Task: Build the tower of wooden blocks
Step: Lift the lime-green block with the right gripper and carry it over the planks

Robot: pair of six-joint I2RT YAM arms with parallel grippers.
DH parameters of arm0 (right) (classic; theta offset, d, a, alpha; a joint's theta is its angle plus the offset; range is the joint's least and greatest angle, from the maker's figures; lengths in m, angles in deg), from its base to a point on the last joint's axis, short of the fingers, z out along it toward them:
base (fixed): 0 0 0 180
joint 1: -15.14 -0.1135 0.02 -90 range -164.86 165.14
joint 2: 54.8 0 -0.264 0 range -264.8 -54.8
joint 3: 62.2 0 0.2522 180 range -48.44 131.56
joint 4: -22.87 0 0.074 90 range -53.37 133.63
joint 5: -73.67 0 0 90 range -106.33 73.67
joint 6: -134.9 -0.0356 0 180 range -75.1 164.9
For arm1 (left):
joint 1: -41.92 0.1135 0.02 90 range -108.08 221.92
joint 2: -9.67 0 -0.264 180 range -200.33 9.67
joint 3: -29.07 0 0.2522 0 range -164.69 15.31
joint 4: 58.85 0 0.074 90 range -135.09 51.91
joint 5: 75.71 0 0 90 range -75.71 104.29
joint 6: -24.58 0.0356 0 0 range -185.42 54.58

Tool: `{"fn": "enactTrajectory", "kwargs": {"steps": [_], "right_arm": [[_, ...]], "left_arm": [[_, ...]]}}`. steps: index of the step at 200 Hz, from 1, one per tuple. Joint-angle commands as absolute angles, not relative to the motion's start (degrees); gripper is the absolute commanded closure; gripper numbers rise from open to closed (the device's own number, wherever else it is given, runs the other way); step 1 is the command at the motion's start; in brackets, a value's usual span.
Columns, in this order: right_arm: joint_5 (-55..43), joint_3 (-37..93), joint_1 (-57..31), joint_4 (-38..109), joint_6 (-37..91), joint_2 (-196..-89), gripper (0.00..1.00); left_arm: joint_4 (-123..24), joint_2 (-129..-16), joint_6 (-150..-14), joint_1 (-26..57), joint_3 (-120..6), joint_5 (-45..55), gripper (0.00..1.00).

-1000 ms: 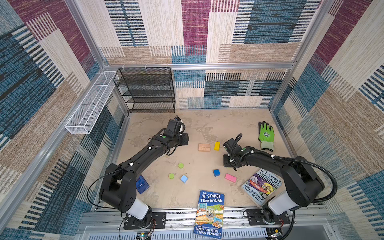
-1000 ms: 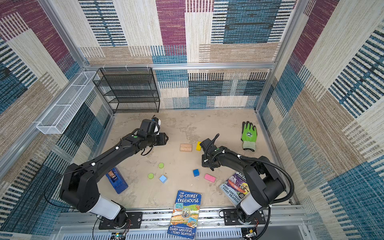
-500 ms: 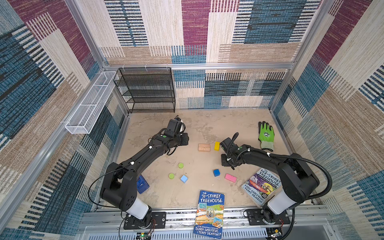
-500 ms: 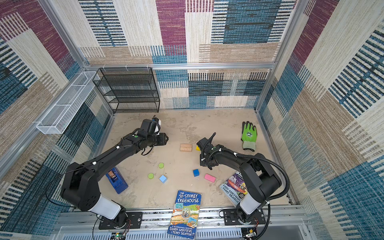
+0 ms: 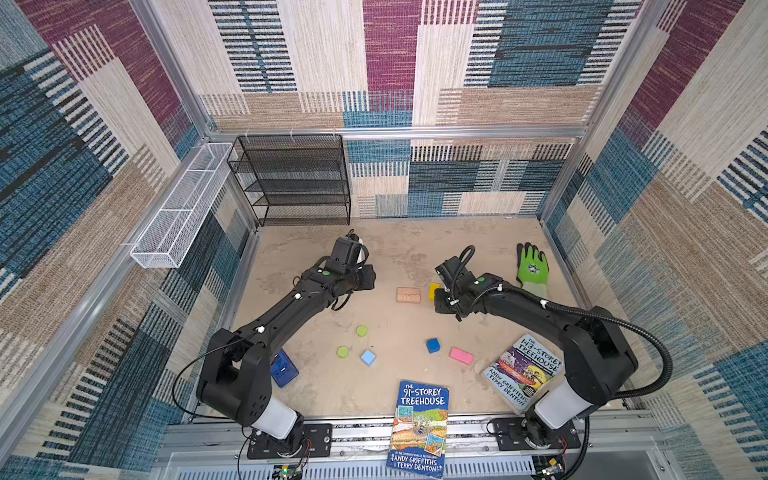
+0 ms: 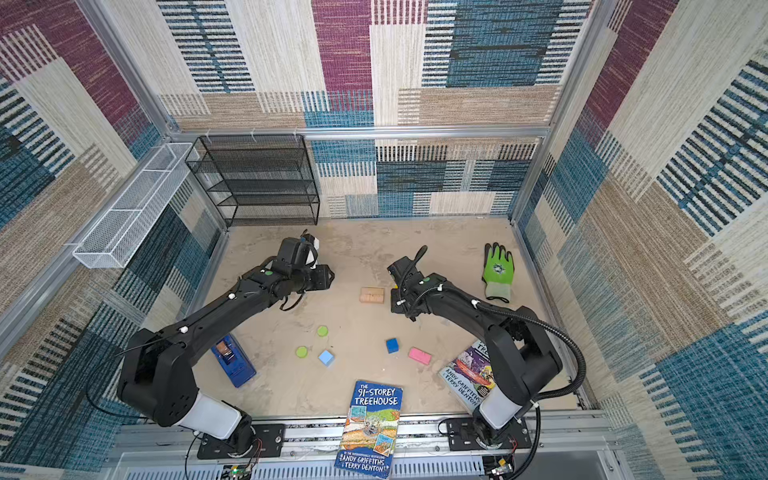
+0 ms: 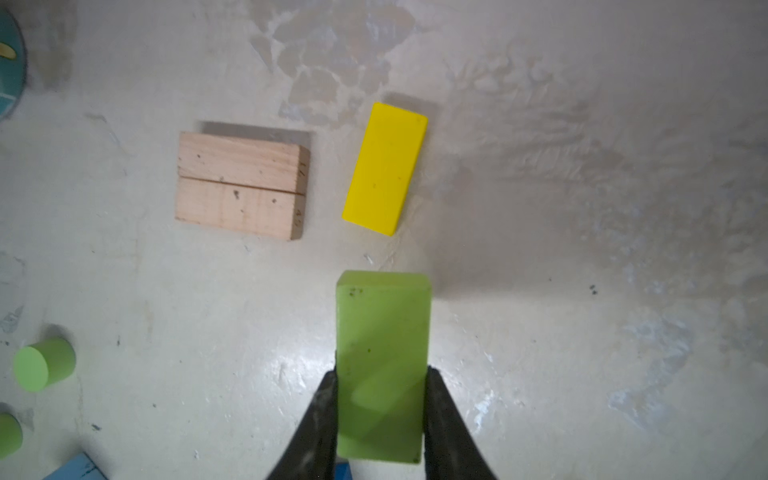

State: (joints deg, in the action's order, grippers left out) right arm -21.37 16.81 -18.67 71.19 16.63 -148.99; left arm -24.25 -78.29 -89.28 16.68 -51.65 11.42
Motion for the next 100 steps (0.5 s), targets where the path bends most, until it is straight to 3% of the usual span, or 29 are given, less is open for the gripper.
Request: {"fn": "enactTrajectory", "kwargs": {"steps": [1,100], "right_arm": [[-20.5,21.1,-19.2,71.2,17.7,-151.8,0.82],[-19.6,39.2,-25.0,74.5,16.1,-168.3,0.81]], "left_arm": [[-23.9,-77.7,-87.7,17.0,-51.3,12.3,0.55],[-21.8,-75.3,-86.3,19.9,-49.8,13.1,0.55]]}}
